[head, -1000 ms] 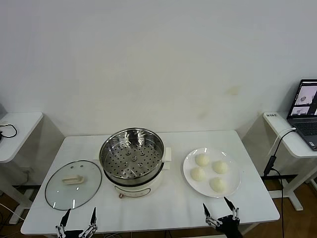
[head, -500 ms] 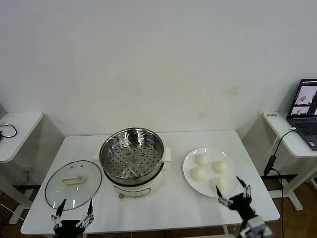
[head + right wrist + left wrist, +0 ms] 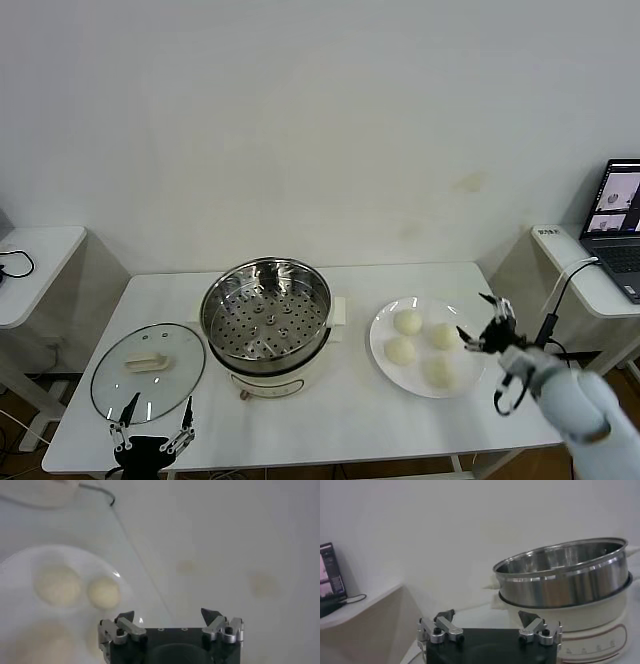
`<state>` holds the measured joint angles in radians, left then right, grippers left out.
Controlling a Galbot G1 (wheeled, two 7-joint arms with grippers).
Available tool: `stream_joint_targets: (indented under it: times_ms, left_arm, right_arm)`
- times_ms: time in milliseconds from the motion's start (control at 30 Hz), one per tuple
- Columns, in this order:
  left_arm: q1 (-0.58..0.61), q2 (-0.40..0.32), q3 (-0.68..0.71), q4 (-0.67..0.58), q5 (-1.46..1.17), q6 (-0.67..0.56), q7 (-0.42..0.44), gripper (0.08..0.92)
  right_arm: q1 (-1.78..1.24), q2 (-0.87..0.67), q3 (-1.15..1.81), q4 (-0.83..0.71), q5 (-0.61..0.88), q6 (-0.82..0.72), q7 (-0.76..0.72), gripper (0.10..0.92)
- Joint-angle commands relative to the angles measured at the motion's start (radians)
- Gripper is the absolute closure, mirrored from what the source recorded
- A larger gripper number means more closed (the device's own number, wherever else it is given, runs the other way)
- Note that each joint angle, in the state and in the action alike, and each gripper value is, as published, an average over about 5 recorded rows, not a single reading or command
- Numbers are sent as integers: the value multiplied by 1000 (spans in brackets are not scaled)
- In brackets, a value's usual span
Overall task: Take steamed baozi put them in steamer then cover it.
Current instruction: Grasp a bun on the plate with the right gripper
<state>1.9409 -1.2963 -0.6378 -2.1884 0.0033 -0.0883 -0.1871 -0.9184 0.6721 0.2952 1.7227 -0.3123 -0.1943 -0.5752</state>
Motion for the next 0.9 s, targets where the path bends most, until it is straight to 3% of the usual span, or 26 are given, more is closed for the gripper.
stream_joint_targets:
  times_ms: [33, 200, 400, 900]
  left_arm:
    - [-7, -3, 0, -7, 32, 9, 6, 177]
    - [-8, -3, -2, -14, 34, 9, 5, 177]
    - [-16, -3, -11, -8, 30, 10, 3, 177]
    - [-19, -22, -20, -32, 11, 27, 13, 177]
  right_arm:
    - [351, -189, -286, -114, -16, -12, -231, 203]
    - [645, -188, -615, -222, 45, 33, -332, 202]
    - [867, -74, -881, -370, 87, 90, -410, 203]
    - [914, 213, -993, -666, 53, 117, -502, 203]
